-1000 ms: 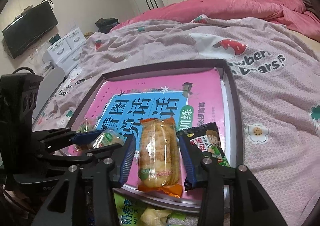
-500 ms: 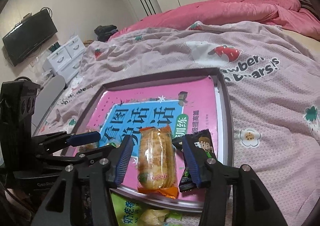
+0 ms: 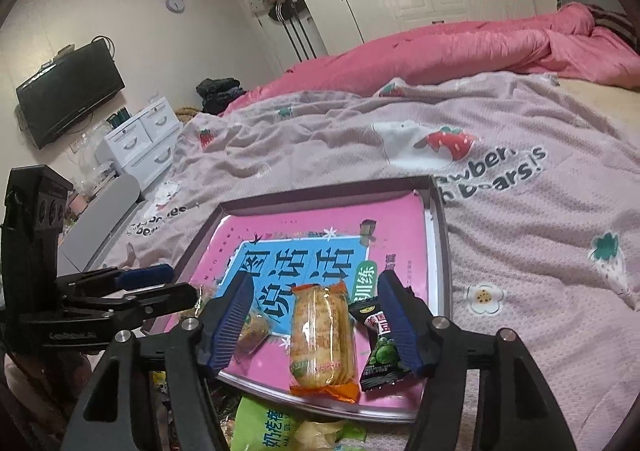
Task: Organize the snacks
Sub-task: 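Open both grippers and move both tools back toward the snack pile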
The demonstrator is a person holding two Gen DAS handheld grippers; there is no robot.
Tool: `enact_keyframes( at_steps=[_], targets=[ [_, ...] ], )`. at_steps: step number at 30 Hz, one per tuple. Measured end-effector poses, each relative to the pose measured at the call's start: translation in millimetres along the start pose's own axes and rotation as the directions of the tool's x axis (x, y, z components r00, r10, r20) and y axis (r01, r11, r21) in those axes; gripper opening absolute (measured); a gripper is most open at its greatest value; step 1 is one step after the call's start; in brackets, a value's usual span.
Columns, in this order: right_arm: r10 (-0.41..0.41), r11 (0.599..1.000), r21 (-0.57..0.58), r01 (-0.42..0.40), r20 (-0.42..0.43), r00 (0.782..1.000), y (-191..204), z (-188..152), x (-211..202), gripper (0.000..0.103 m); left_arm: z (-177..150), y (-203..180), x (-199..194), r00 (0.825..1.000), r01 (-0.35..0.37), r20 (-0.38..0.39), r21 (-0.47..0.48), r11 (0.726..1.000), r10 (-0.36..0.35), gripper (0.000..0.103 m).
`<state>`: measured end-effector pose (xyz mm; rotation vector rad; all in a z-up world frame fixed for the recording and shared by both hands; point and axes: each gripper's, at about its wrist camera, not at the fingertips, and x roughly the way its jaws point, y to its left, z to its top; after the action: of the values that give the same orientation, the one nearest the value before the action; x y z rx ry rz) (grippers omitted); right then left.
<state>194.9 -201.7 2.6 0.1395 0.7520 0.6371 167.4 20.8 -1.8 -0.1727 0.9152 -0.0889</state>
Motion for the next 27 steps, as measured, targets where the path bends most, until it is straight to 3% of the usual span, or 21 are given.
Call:
enact_keyframes(
  at_steps=[13, 27],
  targets=[
    [-0.006, 0.999, -0.035, 0.009, 0.075, 0.997, 9.8, 2.6, -27.8, 0.070, 1.5, 4.6, -32.7, 0.998, -0.014, 0.056, -0.010, 1.000, 0.014, 0.075],
    [-0.024, 0.997, -0.076, 0.030, 0.073, 0.997, 27.5, -7.3, -40.6, 0.071, -4.4, 12.4, -56.2, 0.996, -0.033, 0.076, -0.026, 0.999, 0.034, 0.076]
  ],
)
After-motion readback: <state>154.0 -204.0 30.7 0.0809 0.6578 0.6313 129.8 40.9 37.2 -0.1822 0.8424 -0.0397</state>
